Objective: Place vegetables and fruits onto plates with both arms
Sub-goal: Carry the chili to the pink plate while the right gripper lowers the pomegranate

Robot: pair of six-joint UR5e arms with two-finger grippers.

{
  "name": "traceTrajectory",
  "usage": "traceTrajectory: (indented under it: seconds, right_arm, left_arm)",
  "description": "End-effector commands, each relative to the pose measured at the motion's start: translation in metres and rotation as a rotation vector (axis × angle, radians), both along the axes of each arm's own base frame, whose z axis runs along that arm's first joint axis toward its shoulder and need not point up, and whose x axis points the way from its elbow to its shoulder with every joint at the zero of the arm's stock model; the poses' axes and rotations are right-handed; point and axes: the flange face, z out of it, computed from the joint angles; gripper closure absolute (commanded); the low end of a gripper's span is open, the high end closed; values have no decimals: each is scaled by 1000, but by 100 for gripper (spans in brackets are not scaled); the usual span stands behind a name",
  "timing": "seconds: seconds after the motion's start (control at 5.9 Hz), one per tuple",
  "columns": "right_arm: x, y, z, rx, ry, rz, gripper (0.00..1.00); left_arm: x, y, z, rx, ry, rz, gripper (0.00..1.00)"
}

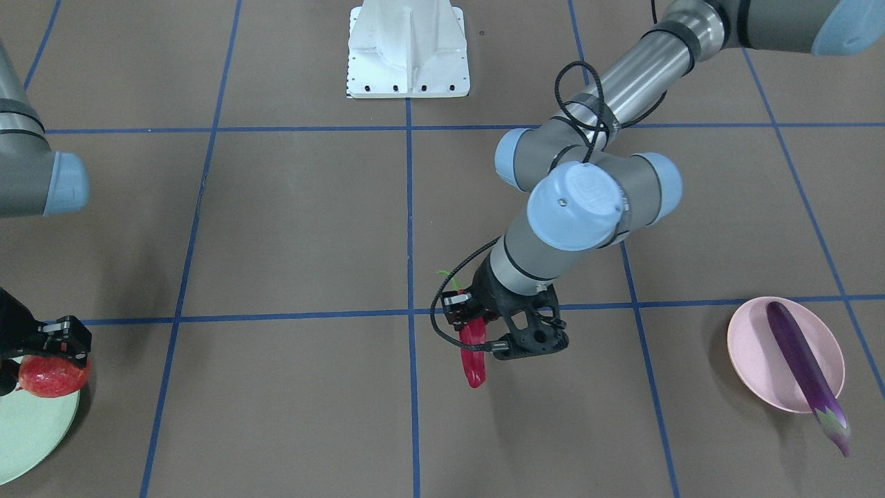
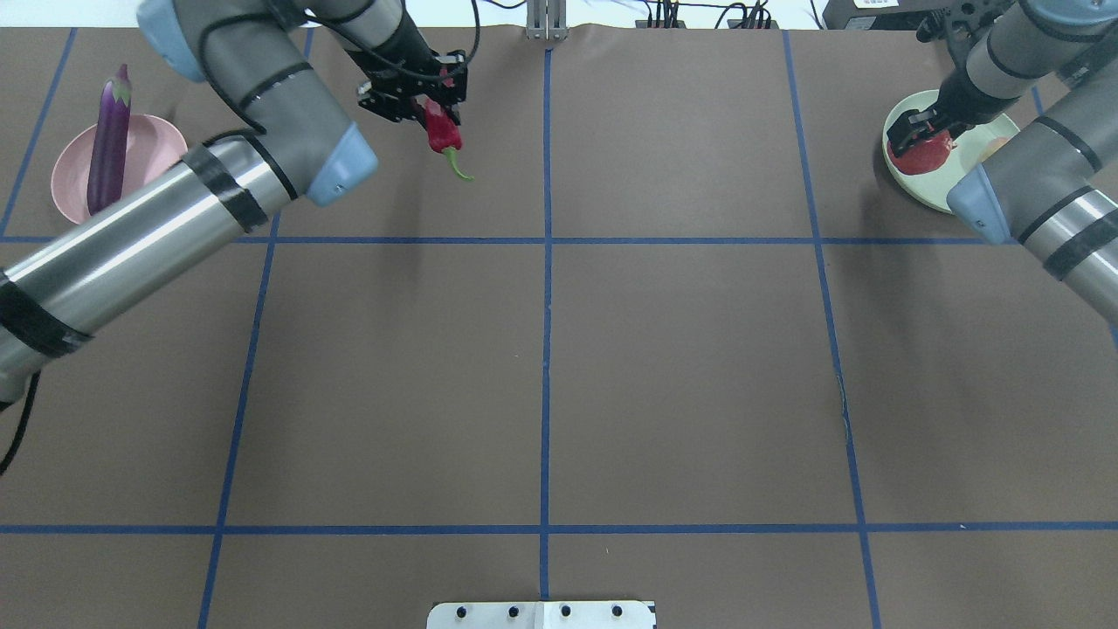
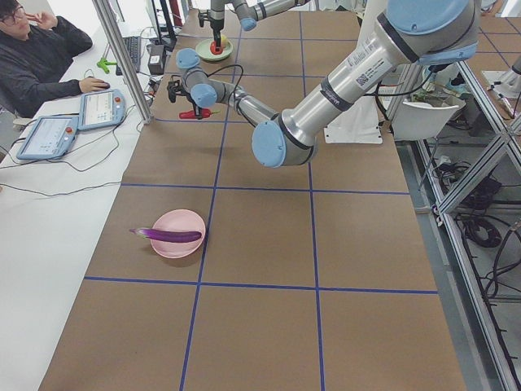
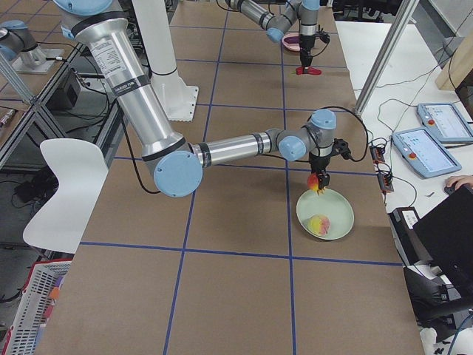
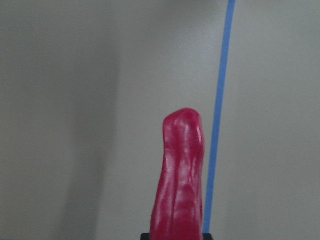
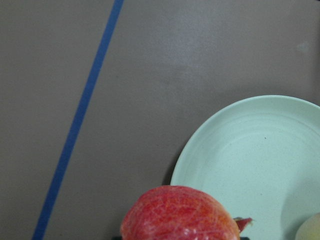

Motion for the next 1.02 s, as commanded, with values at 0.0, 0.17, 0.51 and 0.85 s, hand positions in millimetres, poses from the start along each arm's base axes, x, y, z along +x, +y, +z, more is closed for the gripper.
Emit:
traceTrajectory:
  seconds: [0.0,0.17,0.51,0.85]
  right_arm:
    - [38,3,44,21,50,-50,100]
    - [38,2,43,18,52,-50,52]
    - [34,-3,31,11,33,-16,0]
    - [29,-8,12,12,1,-3,0]
  left_arm:
    - [-102,-33,71,64,-86,37,100]
    - [-143,-40,120,108,-137,65,100]
    - [-225,-47,213,196,-225,133,100]
    - [-255,-54,270,155,-366,129,100]
